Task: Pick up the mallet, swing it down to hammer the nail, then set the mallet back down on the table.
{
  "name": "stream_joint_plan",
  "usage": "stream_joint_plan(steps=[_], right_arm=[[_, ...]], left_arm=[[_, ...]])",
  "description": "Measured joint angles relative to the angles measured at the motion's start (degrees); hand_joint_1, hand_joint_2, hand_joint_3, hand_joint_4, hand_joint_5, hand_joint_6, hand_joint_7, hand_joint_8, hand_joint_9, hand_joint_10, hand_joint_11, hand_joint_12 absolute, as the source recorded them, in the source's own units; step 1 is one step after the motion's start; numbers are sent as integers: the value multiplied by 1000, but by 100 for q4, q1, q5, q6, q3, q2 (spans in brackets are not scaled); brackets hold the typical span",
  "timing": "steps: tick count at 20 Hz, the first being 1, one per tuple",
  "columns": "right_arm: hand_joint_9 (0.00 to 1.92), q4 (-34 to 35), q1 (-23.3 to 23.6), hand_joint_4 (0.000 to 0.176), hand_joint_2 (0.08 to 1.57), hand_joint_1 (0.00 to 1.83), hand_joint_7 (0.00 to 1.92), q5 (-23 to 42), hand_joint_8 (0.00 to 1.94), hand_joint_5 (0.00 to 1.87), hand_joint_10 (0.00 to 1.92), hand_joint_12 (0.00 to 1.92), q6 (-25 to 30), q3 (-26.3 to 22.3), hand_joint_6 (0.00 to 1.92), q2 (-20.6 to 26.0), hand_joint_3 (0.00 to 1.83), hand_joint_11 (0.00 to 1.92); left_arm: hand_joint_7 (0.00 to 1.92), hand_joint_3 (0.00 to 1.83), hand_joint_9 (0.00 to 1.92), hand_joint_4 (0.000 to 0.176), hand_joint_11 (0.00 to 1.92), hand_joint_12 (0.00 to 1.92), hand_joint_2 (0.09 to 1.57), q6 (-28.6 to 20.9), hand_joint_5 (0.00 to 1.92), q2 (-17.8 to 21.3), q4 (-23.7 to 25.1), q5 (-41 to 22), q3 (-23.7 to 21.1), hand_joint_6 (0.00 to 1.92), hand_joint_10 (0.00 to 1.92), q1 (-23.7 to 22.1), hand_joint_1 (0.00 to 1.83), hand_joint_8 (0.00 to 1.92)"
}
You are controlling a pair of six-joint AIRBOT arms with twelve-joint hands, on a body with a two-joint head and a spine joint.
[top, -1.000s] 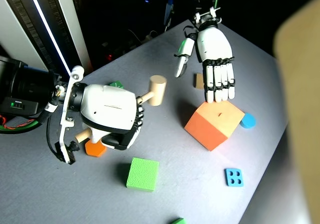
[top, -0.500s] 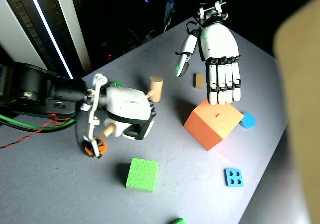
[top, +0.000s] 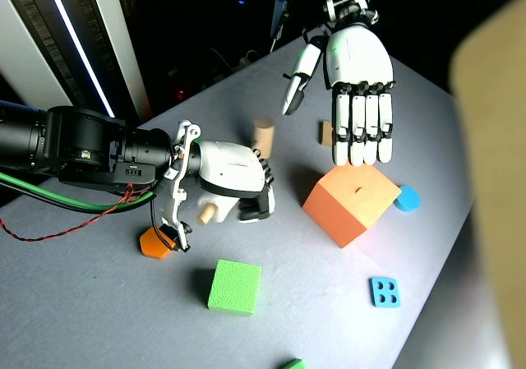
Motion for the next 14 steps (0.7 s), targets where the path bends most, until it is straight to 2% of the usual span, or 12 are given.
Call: stream_joint_plan(steps=[1, 2, 3, 4, 5, 7, 9, 10, 11, 12, 14], right_arm=[[459, -2, 7, 103, 1414, 717, 513, -4, 1456, 484, 1594, 1765, -2, 2, 1740, -13, 0, 359], [437, -4, 9, 78, 1414, 738, 492, -7, 1341, 479, 1467, 1657, -2, 2, 1737, -20, 0, 310], [405, -2, 9, 81, 1423, 723, 462, -7, 1284, 462, 1427, 1629, -2, 2, 1753, -17, 2, 271], [371, -2, 9, 93, 1416, 727, 423, -9, 1195, 467, 1339, 1557, -15, 2, 1741, -17, 0, 245], [347, -2, 9, 0, 1374, 627, 392, -7, 1018, 310, 1137, 1436, -59, 0, 1189, -20, 0, 186], [334, -4, 9, 0, 1416, 557, 398, -7, 682, 343, 810, 1233, -98, 0, 657, -17, 8, 68], [405, -4, 9, 0, 1452, 436, 522, -22, 321, 478, 521, 1093, -98, -20, 279, -11, 21, 56], [394, -4, 9, 0, 1444, 483, 508, -31, 141, 477, 341, 1038, -98, -24, 136, -13, 20, 10], [356, -4, 7, 0, 1436, 492, 445, -42, 40, 418, 170, 840, -98, -26, 46, -11, 20, 1], [353, -4, 7, 0, 1431, 518, 419, -61, 9, 394, 73, 741, -96, -35, 13, 0, 24, 0], [242, -4, 9, 0, 1391, 563, 293, -72, 4, 282, 10, 385, -83, -127, 4, 85, 11, 0]], left_arm=[[199, 1, 180, 0, 119, 32, 1214, -4, 215, 0, 7, -46, -28, 1, 1, 7, 0, 0], [188, 6, 168, 0, 113, 29, 1227, -4, 214, 0, 17, -81, -33, 0, 0, 7, 0, 0], [188, 8, 167, 0, 113, 29, 1232, -2, 219, 0, 17, -94, -33, 2, 1, 7, 0, 1], [186, 9, 164, 0, 107, 26, 1237, -4, 215, 0, 17, -103, -35, 1, 0, 7, 0, 0], [173, 8, 151, 0, 92, 20, 1236, -2, 206, 4, -2, -127, -39, 0, 0, 37, 0, 0], [205, 6, 183, 0, 130, 36, 1235, -2, 239, 11, 20, -127, -46, 13, 14, 50, 0, 13], [187, 9, 167, 0, 120, 32, 1244, -2, 227, 11, 15, -129, -50, 6, 5, 61, 0, 4], [187, 7, 169, 0, 118, 30, 1242, -2, 224, 11, 17, -133, -50, 4, 5, 66, 0, 4], [173, 5, 155, 0, 108, 27, 1240, -2, 216, 11, 22, -133, -50, 1, 0, 66, 0, 0], [173, 5, 155, 0, 111, 27, 1241, -4, 220, 11, 13, -133, -50, 2, 1, 66, 0, 1], [172, 1, 155, 0, 109, 27, 1235, -4, 215, 11, 15, -133, -50, 0, 1, 66, 0, 1]])
